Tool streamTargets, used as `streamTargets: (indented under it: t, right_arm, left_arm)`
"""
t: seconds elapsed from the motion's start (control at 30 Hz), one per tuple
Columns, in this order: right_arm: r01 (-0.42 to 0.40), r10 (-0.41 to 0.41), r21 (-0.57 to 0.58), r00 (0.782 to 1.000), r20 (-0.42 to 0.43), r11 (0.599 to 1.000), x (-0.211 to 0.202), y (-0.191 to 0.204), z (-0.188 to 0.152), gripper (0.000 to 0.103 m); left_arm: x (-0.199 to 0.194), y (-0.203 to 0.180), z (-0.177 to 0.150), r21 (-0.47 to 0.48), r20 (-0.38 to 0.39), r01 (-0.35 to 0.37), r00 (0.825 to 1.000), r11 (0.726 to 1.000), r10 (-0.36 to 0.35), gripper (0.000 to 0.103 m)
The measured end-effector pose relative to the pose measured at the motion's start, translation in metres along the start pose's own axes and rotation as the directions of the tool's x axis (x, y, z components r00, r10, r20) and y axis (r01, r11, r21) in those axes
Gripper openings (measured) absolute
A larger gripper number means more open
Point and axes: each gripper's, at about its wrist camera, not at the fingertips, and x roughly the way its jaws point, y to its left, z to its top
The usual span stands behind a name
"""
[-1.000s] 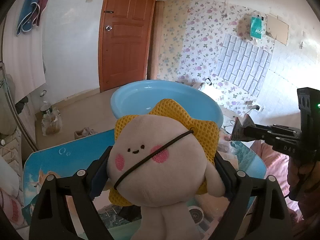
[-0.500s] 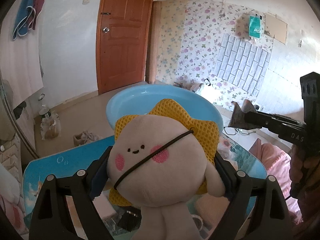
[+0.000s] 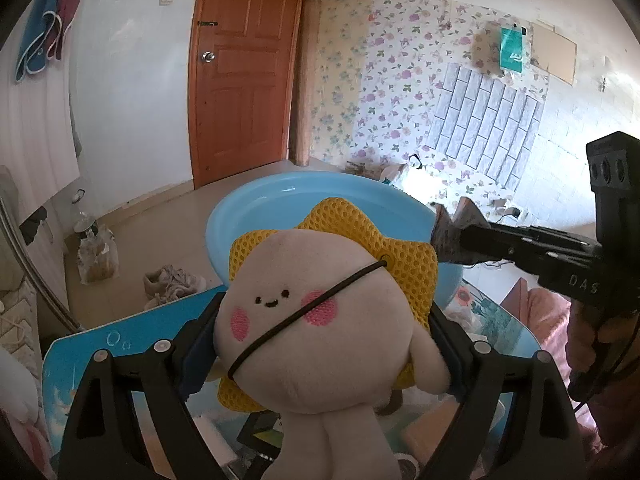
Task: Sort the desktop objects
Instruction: 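Drop the plush toy and grey item into the blue basin with both tools, then withdraw both tools from the basin back over the table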
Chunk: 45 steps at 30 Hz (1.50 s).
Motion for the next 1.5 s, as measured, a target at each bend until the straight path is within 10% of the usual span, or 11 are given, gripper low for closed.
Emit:
streamTargets:
  t: [0.5, 0.67, 1.33, 1.5]
  right_arm:
    - [-0.008, 0.01, 0.029, 0.999, -0.052, 1.0, 0.027, -0.018, -0.001, 0.021]
    - [0.009, -0.007, 0.037, 0.999, -0.05, 0.999, 0.026, -0.021, -0.002, 0.051]
    - [0.08, -0.076, 0.032, 0.99, -0.116, 0.996, 0.003, -0.012, -0.033, 0.052]
    - [0.118, -0.112, 0.037, 0.983, -0.143, 0.992, -0.007, -0.004, -0.052, 0.08]
  left_arm:
    - [0.035, -0.021, 0.027, 0.089, -0.019, -0.006, 1.0, 0.996, 0.008, 0.098]
    - [0.034, -0.028, 0.029, 0.107, 0.0, -0.009, 1.0, 0.994, 0.009, 0.103]
    - [-0.007, -0.015, -0.019, 0.069, -0.033, -0.09, 0.995, 0.994, 0.092, 0.103]
    - [-0.023, -0.012, -0.04, 0.053, -0.041, -0.083, 0.996, 0.995, 0.085, 0.103]
